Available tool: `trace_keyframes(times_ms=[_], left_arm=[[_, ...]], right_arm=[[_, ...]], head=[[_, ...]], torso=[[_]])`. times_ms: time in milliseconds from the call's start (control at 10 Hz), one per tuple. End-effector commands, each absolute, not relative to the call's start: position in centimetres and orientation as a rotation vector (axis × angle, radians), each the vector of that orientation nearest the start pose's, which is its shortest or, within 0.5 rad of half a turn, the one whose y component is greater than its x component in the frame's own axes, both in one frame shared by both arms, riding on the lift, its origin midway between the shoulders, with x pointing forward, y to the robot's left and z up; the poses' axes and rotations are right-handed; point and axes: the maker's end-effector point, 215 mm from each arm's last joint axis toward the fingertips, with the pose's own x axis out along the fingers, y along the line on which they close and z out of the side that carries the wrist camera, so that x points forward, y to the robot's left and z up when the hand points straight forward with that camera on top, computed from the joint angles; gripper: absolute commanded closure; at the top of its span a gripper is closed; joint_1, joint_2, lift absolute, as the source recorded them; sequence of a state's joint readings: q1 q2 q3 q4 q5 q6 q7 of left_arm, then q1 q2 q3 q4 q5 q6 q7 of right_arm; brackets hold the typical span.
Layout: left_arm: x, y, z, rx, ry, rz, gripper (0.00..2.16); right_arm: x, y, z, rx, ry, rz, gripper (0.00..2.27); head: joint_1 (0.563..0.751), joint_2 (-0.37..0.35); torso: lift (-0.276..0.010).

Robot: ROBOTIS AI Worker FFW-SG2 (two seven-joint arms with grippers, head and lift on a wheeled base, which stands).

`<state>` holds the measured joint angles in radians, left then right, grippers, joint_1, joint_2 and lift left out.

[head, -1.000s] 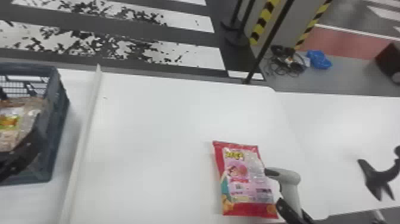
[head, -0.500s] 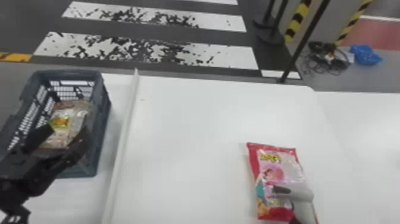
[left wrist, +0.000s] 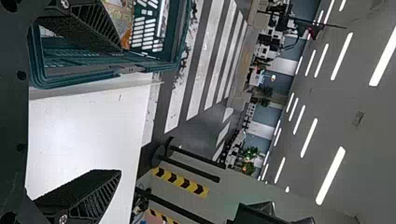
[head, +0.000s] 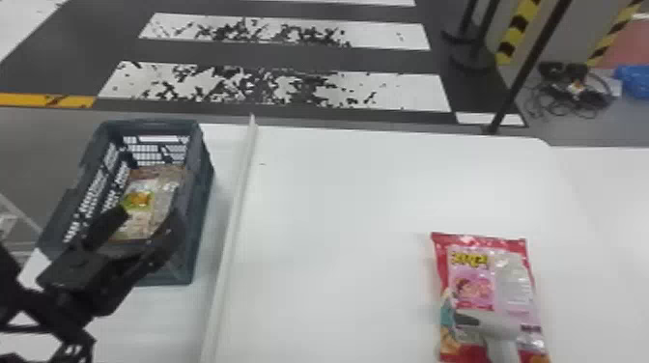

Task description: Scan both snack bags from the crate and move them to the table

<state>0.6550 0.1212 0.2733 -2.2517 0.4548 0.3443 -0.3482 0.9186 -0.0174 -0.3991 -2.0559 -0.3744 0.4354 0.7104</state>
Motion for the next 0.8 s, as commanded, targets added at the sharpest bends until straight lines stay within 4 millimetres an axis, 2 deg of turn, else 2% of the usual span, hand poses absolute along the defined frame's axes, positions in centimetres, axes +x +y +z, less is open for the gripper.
trace_keyframes(times_ms=[0, 100, 300, 500, 700], left_arm=[[38.9, 26.7, -34.9, -0.254, 0.231, -0.252, 0.07], [38.9, 26.8, -34.8, -0.255, 0.230, -0.251, 0.07], [38.9, 26.8, -34.8, -0.254, 0.230, -0.250, 0.07], [38.9, 26.4, -34.4, -0.254, 0.223, -0.256, 0.07], [38.8, 25.9, -34.0, -0.253, 0.219, -0.264, 0.07]], right_arm=[[20.3, -26.6, -52.3, 0.424, 0.691, 0.338, 2.24], [20.6, -26.6, -52.0, 0.423, 0.682, 0.342, 2.24], [21.2, -28.0, -49.8, 0.437, 0.645, 0.331, 2.24], [22.6, -31.7, -46.3, 0.436, 0.573, 0.286, 2.24], [25.0, -36.5, -44.3, 0.439, 0.526, 0.215, 2.24]], head=[[0.695, -0.018], [0.695, -0.006], [0.695, 0.000], [0.695, -0.025], [0.695, -0.116]], torso=[[-0.087], [-0.087], [-0.087], [-0.087], [-0.087]])
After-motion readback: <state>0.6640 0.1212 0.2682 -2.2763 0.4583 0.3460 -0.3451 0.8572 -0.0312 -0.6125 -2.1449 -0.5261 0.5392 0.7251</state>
